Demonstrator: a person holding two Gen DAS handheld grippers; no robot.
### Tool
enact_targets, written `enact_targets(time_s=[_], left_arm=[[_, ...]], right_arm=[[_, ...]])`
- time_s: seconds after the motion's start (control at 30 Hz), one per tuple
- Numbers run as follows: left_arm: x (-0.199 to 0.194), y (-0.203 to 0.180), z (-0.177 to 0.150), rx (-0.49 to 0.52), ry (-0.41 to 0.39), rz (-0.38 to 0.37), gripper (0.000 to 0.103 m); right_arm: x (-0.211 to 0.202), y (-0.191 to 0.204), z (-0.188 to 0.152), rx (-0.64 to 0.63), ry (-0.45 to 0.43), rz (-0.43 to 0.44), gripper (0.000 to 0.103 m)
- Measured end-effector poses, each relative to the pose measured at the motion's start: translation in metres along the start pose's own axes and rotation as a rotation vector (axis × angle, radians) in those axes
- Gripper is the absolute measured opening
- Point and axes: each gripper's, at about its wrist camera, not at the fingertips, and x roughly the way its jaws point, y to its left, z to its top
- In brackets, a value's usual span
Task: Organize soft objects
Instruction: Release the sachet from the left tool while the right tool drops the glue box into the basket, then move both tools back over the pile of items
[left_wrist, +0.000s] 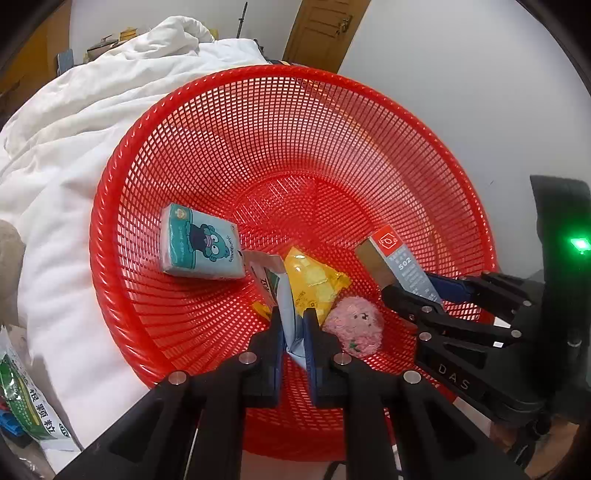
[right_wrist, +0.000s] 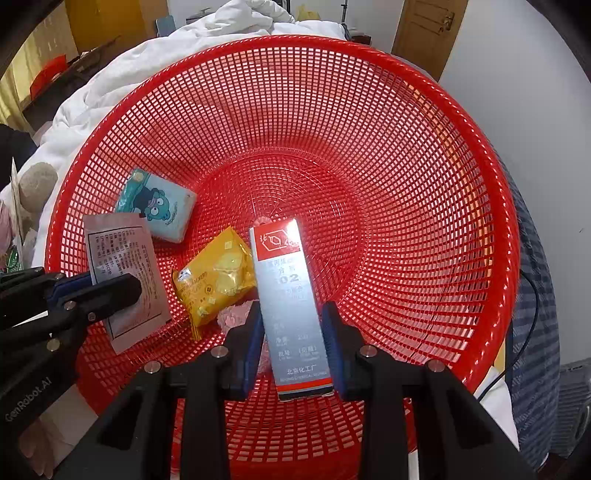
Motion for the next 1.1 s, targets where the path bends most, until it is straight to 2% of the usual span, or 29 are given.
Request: enact_targets(time_s=[0.17,0.27,0.3,0.33,0.37,0.43,0.57,0.67,0.83,0.97,1.1], left_arm=[[0.002,-0.003,0.002,0.017,0.003,0.021,0.009],[0.002,-0.005,0.000,0.022,-0.001,0.025,0.014],[0.002,-0.005,0.001,0.028,0.001,0.027,0.017],[0.001,-0.006,0.000,0.032,0.000,0.025,0.030],[0.000,-0.005,-0.001,0.035,-0.004,0.027,0.049],[-0.004,-0.006,-0.005,0.040,-0.024,0.031,0.053],[-0.013,-0.003,-0.007,0.027,-0.066,-0.012,0.055],[-0.022,0.000,-0.007,0.011,-0.097,-0.029,0.055],[-0.053,-0.003,-0.009,0.014,-0.194,-0.060,0.058],[-0.078,0.003,-0.012,0.018,-0.239,-0.067,0.059],[-0.120,0.025,-0.019,-0.036,-0.279,-0.129,0.063]], right_arm=[[0.007,0.003,0.002,-0.009,0.012,0.000,0.032],[0.007,0.008,0.002,-0.013,0.011,0.024,0.042],[0.009,0.009,0.003,-0.016,0.011,0.027,0.045],[0.009,0.012,0.003,-0.022,0.007,0.020,0.045],[0.009,0.014,0.003,-0.028,0.002,0.006,0.047],[0.007,0.017,0.003,-0.033,-0.013,-0.008,0.049],[-0.005,0.014,0.006,-0.007,-0.063,0.002,0.061],[-0.019,0.017,0.005,0.009,-0.123,0.035,0.066],[-0.042,0.018,0.004,0.045,-0.211,0.113,0.066],[-0.072,0.025,0.001,0.054,-0.301,0.189,0.067],[-0.104,0.043,-0.004,0.012,-0.358,0.294,0.071]])
